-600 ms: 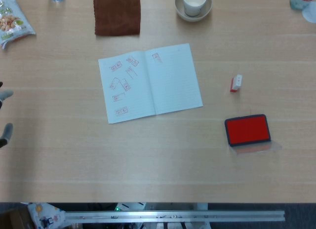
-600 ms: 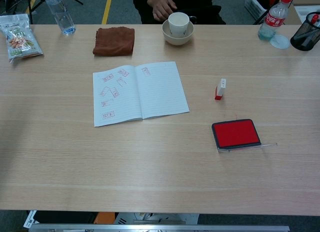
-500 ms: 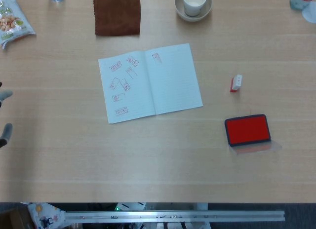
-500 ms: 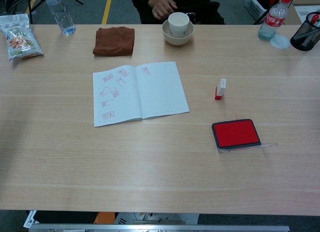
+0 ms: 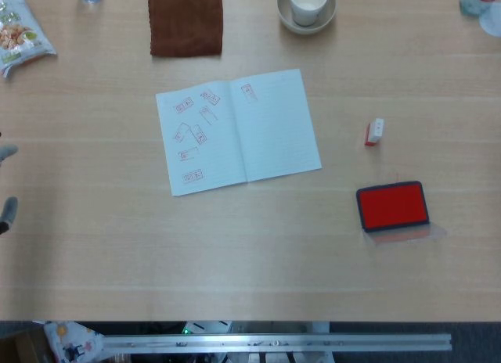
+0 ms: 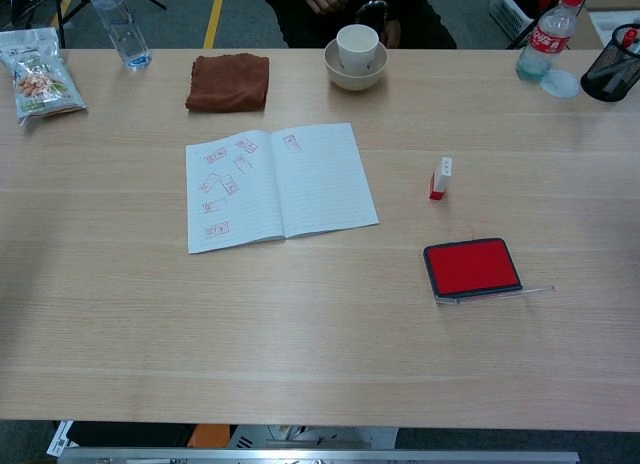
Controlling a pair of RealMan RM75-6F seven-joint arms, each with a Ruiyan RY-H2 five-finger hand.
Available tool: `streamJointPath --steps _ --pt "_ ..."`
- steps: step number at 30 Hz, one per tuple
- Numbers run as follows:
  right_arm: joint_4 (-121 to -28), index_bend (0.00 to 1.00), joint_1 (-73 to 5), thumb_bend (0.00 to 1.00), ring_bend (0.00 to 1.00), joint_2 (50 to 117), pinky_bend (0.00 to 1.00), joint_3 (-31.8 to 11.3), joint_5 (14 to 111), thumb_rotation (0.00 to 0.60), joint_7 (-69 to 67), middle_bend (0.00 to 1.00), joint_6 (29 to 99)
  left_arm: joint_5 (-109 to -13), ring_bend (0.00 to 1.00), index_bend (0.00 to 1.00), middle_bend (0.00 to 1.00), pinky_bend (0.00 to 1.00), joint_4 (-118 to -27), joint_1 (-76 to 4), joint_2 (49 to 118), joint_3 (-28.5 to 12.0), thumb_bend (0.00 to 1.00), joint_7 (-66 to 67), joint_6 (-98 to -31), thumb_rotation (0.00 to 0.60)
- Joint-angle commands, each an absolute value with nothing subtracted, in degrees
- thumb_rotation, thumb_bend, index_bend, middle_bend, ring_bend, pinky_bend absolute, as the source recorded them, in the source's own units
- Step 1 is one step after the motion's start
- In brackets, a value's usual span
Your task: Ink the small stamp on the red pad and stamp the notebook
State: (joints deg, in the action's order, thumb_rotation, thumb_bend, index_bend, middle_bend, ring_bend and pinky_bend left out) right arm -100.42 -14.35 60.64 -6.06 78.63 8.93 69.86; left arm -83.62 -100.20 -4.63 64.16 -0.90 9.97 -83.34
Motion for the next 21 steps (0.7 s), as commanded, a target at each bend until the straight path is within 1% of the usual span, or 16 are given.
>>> streamJointPath --steps 1,7,10,14,21 --pt "-98.16 0.52 -18.45 0.23 0.31 62.69 0.3 -7.09 78.96 0.6 11.19 0.44 65.41 -83.5 0.15 0.22 0.13 0.1 -100.22 -4.55 64.14 -0.94 0.32 9.92 -83.44 0.6" --pt "-91.26 0.52 -24.45 0.22 0.3 68.43 0.3 -8.35 79.12 0.6 12.42 0.43 59.83 -82.99 0.15 0.22 0.13 0.1 -100.24 -4.22 63.99 -0.97 0.32 9.93 -83.66 0.6" --pt "-87.15 0.52 -26.76 0.22 0.28 71.77 0.3 -8.22 80.11 0.6 13.97 0.41 58.42 -82.63 0.15 0.22 0.13 0.1 -100.24 -4.01 63.9 -1.02 0.32 9.93 -83.82 0.6" --pt "-82.58 0.52 -29.25 0.19 0.27 75.78 0.3 -8.04 80.43 0.6 14.19 0.39 56.5 -82.24 0.15 0.22 0.13 0.1 -100.22 -3.77 63.73 -1.12 0.32 9.83 -84.03 0.6" --pt "-75.42 0.48 -32.3 0.16 0.26 81.38 0.3 -7.09 80.45 0.6 15.18 0.37 53.6 -81.63 0.15 0.22 0.13 0.1 -100.3 -3.75 63.68 -1.17 0.32 10.18 -83.64 0.6"
